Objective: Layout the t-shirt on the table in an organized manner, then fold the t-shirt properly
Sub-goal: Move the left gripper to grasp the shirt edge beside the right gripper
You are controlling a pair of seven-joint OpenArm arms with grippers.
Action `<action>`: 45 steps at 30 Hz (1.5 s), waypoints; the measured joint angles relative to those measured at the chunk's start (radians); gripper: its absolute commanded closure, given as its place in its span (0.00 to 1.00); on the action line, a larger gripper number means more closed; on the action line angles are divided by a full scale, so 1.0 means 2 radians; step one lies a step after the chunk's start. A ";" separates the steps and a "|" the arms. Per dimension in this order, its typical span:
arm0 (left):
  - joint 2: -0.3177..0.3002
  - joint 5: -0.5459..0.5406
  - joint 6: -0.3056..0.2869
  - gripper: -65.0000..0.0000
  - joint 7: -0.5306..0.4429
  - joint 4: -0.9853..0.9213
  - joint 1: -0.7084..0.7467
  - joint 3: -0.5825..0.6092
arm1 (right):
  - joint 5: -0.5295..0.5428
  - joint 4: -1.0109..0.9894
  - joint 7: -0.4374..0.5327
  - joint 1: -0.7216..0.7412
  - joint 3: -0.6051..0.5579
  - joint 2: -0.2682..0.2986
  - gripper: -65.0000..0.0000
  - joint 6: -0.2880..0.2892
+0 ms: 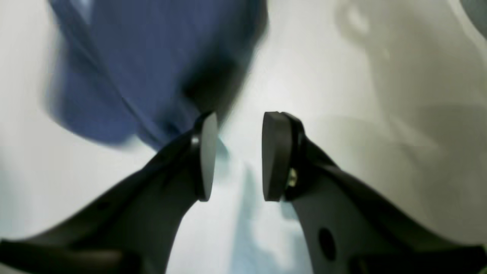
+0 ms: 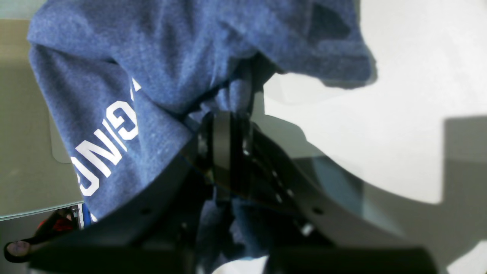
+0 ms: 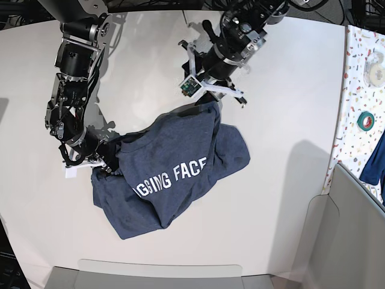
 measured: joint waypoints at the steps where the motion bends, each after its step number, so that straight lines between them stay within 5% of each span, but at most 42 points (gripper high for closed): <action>1: -0.001 0.031 0.000 0.67 -0.012 0.000 0.000 0.014 | 0.000 0.000 0.001 -0.001 0.000 0.000 1.00 0.000; 5: 0.010 0.125 -0.003 0.59 -0.033 -0.015 0.000 0.067 | 0.000 0.000 0.004 -0.003 0.000 0.000 1.00 0.001; 16: 0.054 0.262 -0.004 0.58 -0.036 -0.154 -0.029 0.106 | 0.004 0.000 0.005 -0.004 0.000 0.001 1.00 0.004; 21: 0.079 0.272 -0.006 0.58 -0.036 -0.194 -0.042 0.107 | 0.005 0.000 0.006 -0.004 0.000 0.001 1.00 0.004; 45: 0.064 0.273 -0.008 0.58 -0.037 -0.175 -0.094 0.074 | 0.006 0.002 0.008 -0.008 0.000 0.001 1.00 0.008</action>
